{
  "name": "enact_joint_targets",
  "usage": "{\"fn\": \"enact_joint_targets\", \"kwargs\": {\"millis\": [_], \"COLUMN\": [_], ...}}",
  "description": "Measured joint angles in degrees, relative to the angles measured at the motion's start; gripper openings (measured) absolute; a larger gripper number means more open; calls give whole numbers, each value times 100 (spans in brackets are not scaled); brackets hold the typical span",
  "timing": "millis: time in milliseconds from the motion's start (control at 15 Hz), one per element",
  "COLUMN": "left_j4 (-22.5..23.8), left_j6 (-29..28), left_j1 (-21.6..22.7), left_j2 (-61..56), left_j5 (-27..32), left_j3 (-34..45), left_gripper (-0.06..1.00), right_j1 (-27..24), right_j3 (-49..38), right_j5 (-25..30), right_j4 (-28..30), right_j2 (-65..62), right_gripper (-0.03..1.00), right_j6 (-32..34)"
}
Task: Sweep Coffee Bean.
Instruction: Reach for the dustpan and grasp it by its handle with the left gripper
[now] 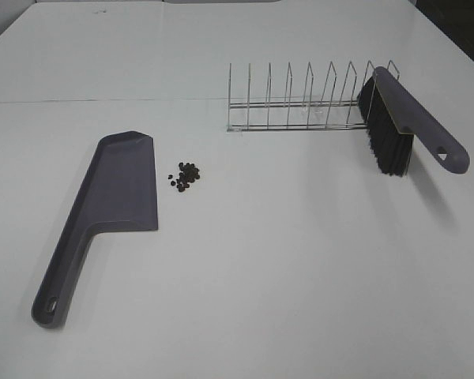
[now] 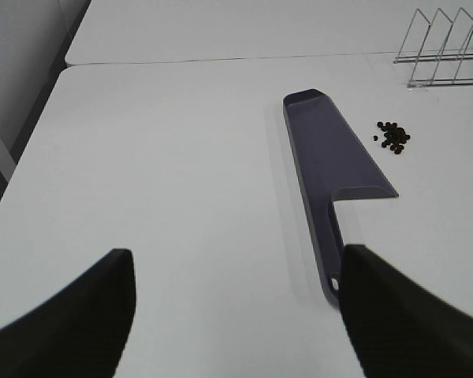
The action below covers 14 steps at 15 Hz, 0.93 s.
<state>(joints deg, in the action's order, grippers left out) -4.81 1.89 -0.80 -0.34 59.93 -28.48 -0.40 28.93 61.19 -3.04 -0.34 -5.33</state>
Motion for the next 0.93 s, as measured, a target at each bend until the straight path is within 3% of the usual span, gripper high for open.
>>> {"fn": "enact_joint_targets", "kwargs": {"millis": [933], "left_j4": [0], "left_j6": [0], "left_j1": [0], "left_j2": [0], "left_j5": [0], "left_j3": [0], "left_gripper": [66], "right_j1": [0], "right_j3": [0], "right_j5": [0], "right_j4": [0], "right_j2": [0], "right_gripper": [80], "right_j6": [0]}}
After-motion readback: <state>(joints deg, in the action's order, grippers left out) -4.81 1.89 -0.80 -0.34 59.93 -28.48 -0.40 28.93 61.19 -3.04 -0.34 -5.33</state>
